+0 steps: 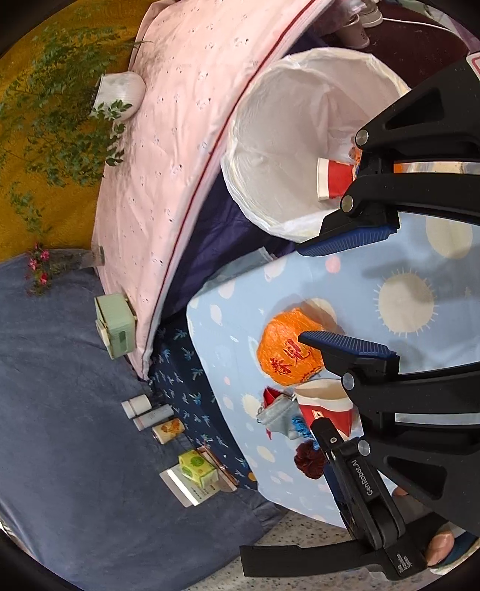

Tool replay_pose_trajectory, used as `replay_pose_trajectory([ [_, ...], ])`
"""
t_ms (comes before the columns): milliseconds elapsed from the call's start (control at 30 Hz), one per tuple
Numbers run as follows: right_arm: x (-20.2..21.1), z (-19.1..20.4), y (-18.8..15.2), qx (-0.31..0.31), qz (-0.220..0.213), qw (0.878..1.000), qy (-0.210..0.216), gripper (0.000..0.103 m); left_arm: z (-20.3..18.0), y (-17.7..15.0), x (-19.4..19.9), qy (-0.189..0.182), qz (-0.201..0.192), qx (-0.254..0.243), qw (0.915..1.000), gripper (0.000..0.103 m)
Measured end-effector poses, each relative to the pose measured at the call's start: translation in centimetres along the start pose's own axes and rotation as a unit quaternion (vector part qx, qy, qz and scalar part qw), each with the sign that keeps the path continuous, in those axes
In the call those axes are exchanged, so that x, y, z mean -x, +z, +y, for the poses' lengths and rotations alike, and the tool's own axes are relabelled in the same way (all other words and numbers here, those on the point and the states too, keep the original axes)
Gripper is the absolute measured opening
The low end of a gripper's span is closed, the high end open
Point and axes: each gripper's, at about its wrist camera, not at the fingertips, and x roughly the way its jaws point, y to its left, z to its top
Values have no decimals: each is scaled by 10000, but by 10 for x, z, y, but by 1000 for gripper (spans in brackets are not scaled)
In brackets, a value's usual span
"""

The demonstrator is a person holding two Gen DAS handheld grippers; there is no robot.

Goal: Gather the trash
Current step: 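Grasp the second red-and-white paper cup with the left tool while the right tool grasps the orange bag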

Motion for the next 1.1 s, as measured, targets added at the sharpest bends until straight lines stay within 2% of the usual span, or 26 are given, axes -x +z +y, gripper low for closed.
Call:
replay_pose_trajectory([
  [133, -18, 10, -2, 36, 131, 9999, 40, 41, 8, -3, -14, 73, 161, 14, 9998, 84],
  [200, -28, 14, -2, 40, 201, 9998, 55, 42, 11, -3, -22, 140, 232, 31, 9996, 89],
  [533, -78, 25, -3, -69, 553, 9983, 168, 42, 18, -4, -50, 184, 516, 132, 9984, 90],
  [633, -90, 28, -5, -87, 649, 9977, 192, 45, 19, -4, -55, 163, 566, 132, 9982, 86],
  [700, -99, 31, -7, -93, 719, 9972, 206, 46, 21, -4, -58, 78, 656, 156, 9977, 74],
  [800, -108, 32, -9, -114, 790, 9966, 220, 46, 24, -6, -60, 34, 703, 240, 9972, 74],
  [867, -111, 30, -9, -212, 788, 9963, 255, 46, 25, -6, -56, -13, 637, 271, 9976, 76],
  [900, -112, 28, -8, -256, 798, 9962, 251, 46, 25, -6, -54, -18, 601, 296, 9977, 83],
  [967, -109, 23, -7, -280, 755, 9964, 250, 46, 27, -4, -49, -10, 500, 388, 9980, 88],
  [1100, -98, 10, -2, -421, 601, 9971, 219, 46, 24, 3, -49, 54, 448, 453, 9980, 89],
])
